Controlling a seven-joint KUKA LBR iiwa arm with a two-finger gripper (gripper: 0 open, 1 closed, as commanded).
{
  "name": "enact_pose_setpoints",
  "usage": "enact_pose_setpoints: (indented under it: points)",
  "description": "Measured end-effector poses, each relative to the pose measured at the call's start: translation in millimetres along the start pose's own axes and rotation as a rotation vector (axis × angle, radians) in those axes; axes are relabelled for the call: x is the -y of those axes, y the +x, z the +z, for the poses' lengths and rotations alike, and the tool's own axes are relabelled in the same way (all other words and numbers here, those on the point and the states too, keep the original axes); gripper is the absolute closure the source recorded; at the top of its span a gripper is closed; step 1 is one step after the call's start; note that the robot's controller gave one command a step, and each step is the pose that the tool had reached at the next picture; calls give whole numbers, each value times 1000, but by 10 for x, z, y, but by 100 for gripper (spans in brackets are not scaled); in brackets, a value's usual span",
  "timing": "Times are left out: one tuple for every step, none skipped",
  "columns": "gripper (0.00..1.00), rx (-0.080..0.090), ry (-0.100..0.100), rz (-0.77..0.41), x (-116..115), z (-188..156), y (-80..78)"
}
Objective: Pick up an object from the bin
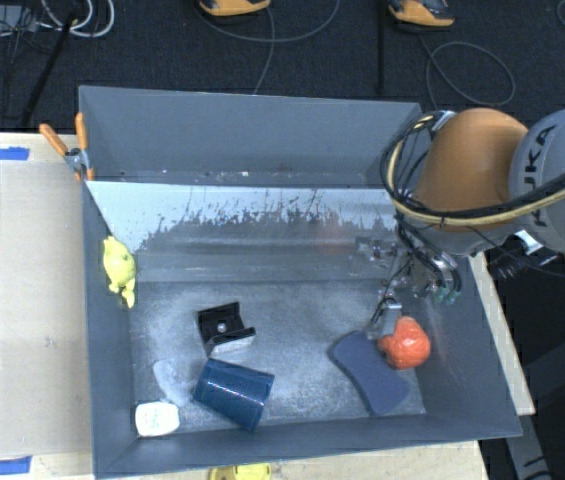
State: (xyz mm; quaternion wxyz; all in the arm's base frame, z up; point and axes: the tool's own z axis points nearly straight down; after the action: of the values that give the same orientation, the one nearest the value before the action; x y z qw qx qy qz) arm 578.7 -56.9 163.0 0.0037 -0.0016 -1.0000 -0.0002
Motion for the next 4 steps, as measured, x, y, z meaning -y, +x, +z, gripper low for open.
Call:
enact_pose_setpoints:
  points:
    - [0,7,0,-1,-2,-48,-14]
    - [0,9,-1,51,95,147,418]
    - [0,7,0,-51,486,466,564]
    - [0,5,1,-75,653,585,571]
